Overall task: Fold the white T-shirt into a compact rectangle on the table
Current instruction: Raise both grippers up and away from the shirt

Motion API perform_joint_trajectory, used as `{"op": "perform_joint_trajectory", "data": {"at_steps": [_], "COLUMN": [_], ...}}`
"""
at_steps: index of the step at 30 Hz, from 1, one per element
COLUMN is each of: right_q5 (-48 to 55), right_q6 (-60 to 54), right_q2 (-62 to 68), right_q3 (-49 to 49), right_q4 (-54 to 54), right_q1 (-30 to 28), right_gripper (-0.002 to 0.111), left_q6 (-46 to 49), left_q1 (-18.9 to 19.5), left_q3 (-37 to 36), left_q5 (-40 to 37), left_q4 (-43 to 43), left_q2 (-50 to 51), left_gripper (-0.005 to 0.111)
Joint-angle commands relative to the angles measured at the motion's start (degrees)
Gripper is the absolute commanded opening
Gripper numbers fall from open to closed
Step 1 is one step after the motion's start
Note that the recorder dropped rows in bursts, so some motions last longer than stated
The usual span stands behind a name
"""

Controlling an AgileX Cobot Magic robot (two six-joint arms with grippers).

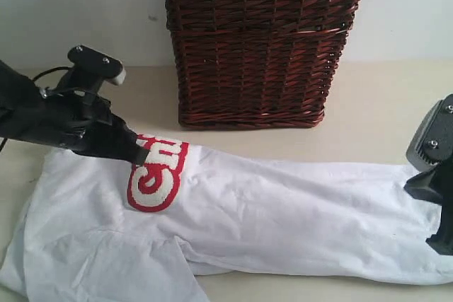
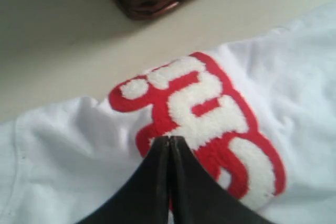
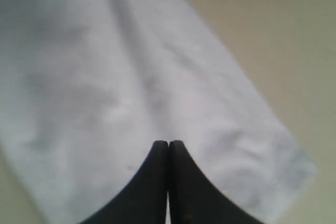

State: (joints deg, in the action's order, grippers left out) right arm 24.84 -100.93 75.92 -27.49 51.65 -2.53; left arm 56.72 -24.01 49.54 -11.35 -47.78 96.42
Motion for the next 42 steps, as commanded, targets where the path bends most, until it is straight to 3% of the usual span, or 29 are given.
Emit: {"op": "perform_joint_trajectory", "data": {"at_steps": [1, 3, 4, 10, 13, 18, 20, 21, 23, 27, 32, 35, 38, 42], "right_q5": [22.2, 25.8, 24.1, 3.8, 2.8, 14.9, 15.2, 15.2, 15.2, 16.1, 14.0, 15.6, 14.9, 14.9], "right_q6": [-1.9, -3.1, -3.1, 4.2, 5.0, 16.6, 16.6, 17.2, 24.7, 49.4, 78.4, 93.9, 100.9, 101.7], "right_q2": [-1.3, -1.9, -3.6, -25.5, -38.8, -55.7, -62.7, -67.0, -72.9, -75.9, -75.9, -75.9, -75.9, -75.9], "right_q3": [0.2, 0.2, 0.2, 0.2, 0.2, 0.2, 0.2, 0.2, 0.2, -0.3, 1.0, 2.3, 2.3, 2.3], "right_q4": [-0.6, -1.5, -2.9, -9.5, -0.7, -1.5, -4.6, -6.5, -9.4, -23.2, -48.1, -54.0, -55.1, -55.1], "right_q1": [-0.2, -0.2, -0.2, -0.2, -0.2, -0.2, -0.2, -0.2, -0.2, -0.2, -0.6, -0.6, -0.6, -0.6], "right_gripper": [0.000, 0.000, 0.000, 0.000, 0.000, 0.000, 0.000, 0.000, 0.000, 0.004, 0.017, 0.023, 0.028, 0.030], "left_q6": [0.0, 0.3, 0.3, 2.0, 2.0, 7.2, 12.3, 14.9, 16.2, 16.8, 20.3, 22.7, 26.2, 29.7], "left_q1": [-0.3, -1.5, -2.6, -11.3, -12.9, -17.2, -21.5, -25.1, -29.4, -31.4, -31.4, -31.4, -31.4, -31.3], "left_q3": [-1.4, -2.9, -4.0, -4.1, -4.1, -9.4, -12.9, -14.7, -16.0, -16.3, -17.8, -18.5, -18.5, -18.5], "left_q5": [-7.5, -3.5, 2.1, 34.0, 32.2, 34.1, 43.1, 51.8, 61.1, 53.9, 47.6, 47.6, 47.5, 47.6], "left_q4": [-0.7, -0.4, 0.0, 0.9, -0.8, -1.2, -1.6, -2.1, -6.5, -14.6, -14.1, -14.2, -14.4, -14.4], "left_q2": [-3.0, -4.6, -6.4, -22.3, -27.7, -31.0, -32.6, -34.0, -36.0, -40.3, -43.2, -43.7, -43.7, -43.7], "left_gripper": [0.000, 0.000, 0.000, 0.000, 0.000, 0.000, 0.000, 0.000, 0.000, 0.000, 0.000, 0.000, 0.000, 0.000]}}
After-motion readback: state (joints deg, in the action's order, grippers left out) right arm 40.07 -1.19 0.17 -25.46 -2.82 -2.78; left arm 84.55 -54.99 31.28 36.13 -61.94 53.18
